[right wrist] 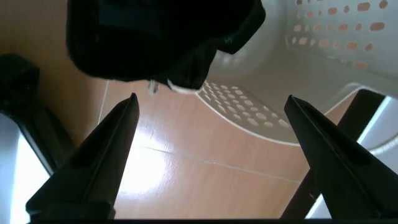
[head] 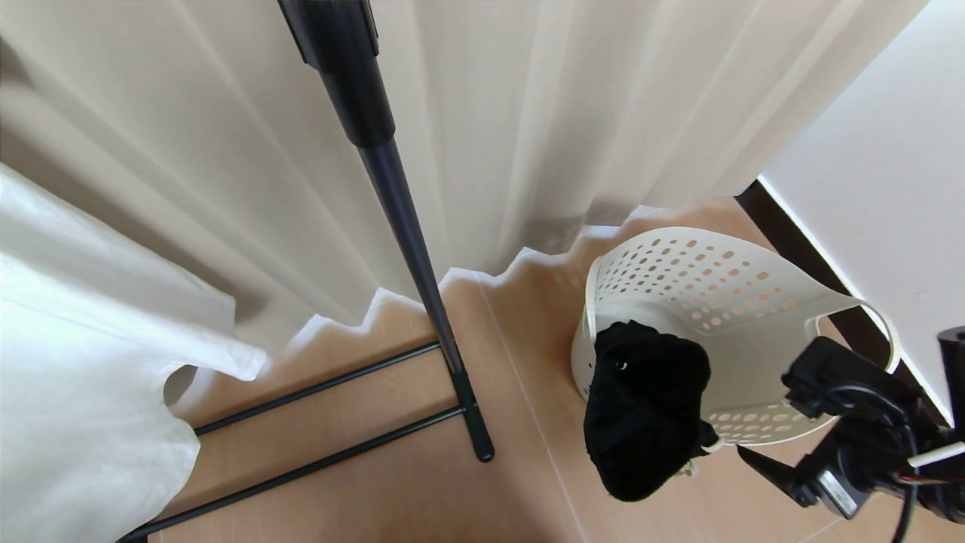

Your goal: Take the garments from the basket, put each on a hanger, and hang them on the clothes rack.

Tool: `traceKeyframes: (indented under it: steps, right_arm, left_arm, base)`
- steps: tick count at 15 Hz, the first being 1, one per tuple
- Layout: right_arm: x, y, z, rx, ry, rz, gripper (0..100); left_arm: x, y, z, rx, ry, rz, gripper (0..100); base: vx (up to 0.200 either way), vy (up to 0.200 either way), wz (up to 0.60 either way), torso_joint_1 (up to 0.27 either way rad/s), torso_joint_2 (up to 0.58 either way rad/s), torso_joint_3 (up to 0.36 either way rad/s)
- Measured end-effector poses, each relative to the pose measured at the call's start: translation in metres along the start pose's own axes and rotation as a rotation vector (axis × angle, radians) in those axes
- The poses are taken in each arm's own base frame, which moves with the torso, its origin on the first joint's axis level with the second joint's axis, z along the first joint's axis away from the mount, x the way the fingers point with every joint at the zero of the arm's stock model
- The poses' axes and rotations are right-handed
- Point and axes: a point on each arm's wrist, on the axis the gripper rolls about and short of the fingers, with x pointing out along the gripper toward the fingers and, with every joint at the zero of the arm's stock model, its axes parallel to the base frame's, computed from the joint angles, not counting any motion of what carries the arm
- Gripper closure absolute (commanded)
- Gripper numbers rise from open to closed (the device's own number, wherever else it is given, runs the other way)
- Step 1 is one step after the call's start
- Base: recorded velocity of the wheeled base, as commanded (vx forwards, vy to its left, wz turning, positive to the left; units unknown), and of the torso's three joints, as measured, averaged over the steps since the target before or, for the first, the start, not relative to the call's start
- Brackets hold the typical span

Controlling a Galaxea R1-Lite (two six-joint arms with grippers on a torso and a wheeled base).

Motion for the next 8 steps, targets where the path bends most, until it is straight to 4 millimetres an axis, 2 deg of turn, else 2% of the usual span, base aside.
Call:
traceKeyframes:
  steps: [4, 8]
  right_arm:
    - [0.059, -0.002, 0.023, -0.023, 0.056, -0.024, 0]
    - [0.105, -0.019, 0.039, -0.007, 0.092, -0.064, 0]
  left_arm:
    - [0.000, 0.000, 0.000, 0.000, 0.000, 0.000, 0]
    - [0.000, 0.000, 0.000, 0.000, 0.000, 0.000, 0]
  base:
    - [0.000, 0.000, 0.00, 0.000, 0.00, 0.000]
    - [0.000, 0.000, 0.00, 0.000, 0.00, 0.000]
